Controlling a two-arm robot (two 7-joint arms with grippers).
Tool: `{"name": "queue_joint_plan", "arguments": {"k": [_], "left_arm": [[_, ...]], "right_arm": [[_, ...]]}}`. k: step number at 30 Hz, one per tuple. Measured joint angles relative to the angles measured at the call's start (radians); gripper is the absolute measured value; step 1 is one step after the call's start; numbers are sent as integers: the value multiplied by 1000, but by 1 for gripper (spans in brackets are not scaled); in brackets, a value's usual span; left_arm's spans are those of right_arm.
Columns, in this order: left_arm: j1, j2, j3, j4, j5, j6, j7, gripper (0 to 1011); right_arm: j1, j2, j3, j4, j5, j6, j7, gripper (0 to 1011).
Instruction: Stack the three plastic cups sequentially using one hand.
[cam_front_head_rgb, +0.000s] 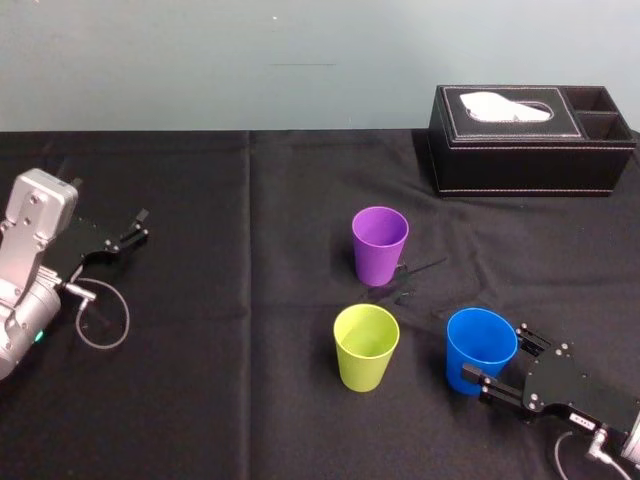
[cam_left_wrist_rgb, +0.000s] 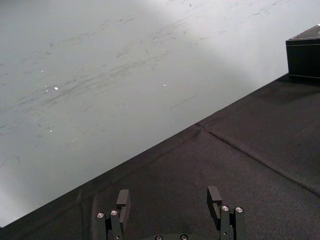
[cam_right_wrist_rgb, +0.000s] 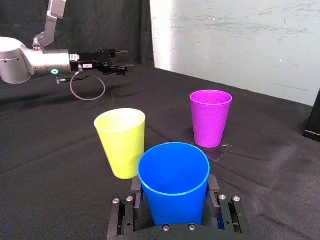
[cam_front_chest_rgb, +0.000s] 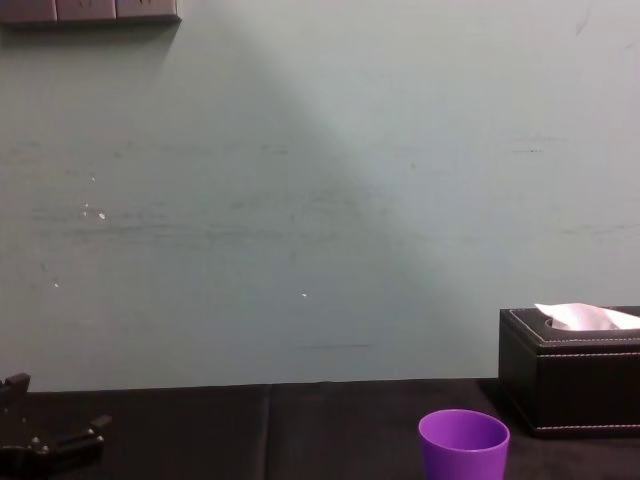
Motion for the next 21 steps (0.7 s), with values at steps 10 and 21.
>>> {"name": "queue_joint_plan", "arguments": {"k": [10, 21], "left_arm": [[0, 0, 0, 0, 0, 0, 0, 1011], [0, 0, 0, 0, 0, 0, 0, 1011]], "right_arm": [[-1, 1, 1, -1, 1, -2, -1, 728], [-43, 8, 36, -84, -15, 21, -68, 726]]}}
